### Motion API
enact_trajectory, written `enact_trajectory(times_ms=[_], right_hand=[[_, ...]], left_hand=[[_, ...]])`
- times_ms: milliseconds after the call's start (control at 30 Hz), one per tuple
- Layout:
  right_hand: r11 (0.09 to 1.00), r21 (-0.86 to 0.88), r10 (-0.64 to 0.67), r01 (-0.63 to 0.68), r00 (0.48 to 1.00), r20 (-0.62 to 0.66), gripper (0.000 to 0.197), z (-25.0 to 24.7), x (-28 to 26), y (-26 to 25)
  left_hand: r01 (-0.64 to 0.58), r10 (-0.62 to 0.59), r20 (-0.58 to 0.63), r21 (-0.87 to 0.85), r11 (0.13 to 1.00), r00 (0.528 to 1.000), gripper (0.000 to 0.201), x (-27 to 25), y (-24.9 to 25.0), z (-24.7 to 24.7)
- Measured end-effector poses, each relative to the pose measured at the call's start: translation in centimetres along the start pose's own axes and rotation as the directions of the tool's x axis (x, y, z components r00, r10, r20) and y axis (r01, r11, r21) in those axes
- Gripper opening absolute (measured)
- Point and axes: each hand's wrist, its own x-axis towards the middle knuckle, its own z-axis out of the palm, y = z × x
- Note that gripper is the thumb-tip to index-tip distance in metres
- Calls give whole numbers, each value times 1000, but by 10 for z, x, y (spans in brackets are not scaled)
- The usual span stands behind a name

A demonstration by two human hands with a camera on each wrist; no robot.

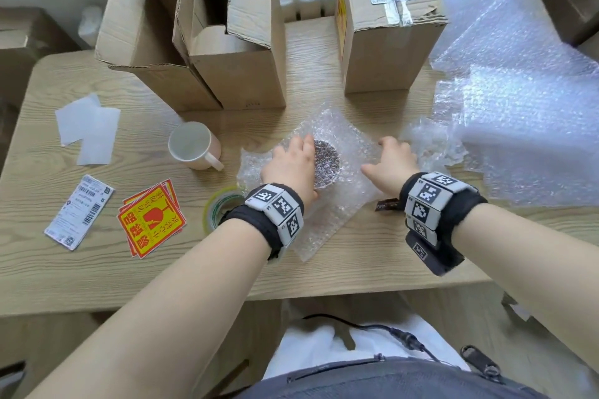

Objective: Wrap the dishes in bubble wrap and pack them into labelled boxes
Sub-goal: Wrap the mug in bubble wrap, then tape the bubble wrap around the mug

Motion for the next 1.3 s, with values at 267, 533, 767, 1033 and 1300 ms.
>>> enact_trajectory(times_ms=[267,533,767,1033,1300], right_hand=[[990,138,24,-22,1000,-15,37,-11,14,1],[941,324,-97,99,995,-23,32,-8,-10,-12],[997,-15,-80,78,987,-138,53,-7,-6,-16],[784,-83,-609,616,735,-298,31,8,-55,-75],[813,-396,-431,426,899,81,72,54,-66,-89]], left_hand=[[22,-22,-34,-6,1000,999,102,-1,1,1],[31,-31,-42,-2,1000,999,103,-1,2,3],[-13,11,-22,-112,994,1000,116,-6,-6,5],[-251,132,-244,-562,788,961,98,-32,-72,3],[-34,-170,-256,-639,768,952,56,-40,-149,25]])
